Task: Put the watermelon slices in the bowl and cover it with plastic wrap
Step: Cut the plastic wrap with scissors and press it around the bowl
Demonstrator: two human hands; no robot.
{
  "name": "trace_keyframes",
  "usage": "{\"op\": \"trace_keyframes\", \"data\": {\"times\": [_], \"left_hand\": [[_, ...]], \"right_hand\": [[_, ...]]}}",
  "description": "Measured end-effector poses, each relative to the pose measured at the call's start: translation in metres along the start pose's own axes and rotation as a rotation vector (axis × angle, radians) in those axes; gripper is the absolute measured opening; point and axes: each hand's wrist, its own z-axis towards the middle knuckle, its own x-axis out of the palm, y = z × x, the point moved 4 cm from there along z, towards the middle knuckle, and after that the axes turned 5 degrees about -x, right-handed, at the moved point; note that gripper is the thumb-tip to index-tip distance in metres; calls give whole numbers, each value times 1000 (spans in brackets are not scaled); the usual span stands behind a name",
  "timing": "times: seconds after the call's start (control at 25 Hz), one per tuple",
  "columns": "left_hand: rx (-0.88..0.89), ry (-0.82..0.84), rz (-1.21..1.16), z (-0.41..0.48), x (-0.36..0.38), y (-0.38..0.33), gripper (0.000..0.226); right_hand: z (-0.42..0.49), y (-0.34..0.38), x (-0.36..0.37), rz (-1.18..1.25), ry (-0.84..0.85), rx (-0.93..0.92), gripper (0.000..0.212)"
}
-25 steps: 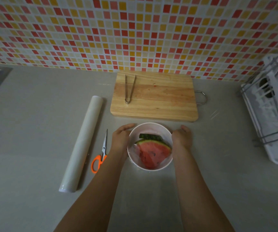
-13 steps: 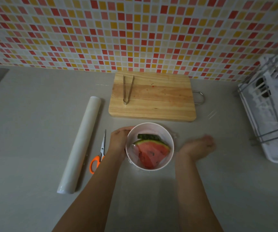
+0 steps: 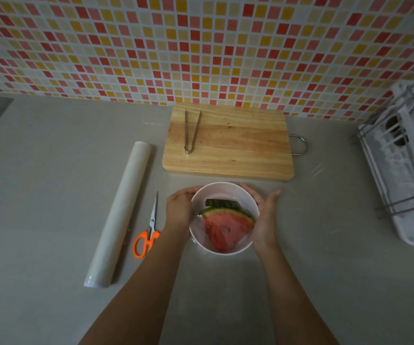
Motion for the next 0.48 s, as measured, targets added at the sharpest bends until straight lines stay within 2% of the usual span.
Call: {"op": "trace_keyframes", "data": {"times": [0.24,0.48], "left_hand": [[11,-5,15,2,-2,5,32],[34,-7,25,1,-3,3,32]], "right_hand": [[7,-4,-6,-278,-84,119,81],[-5,4,-11,-471,-483,124,75]]}}
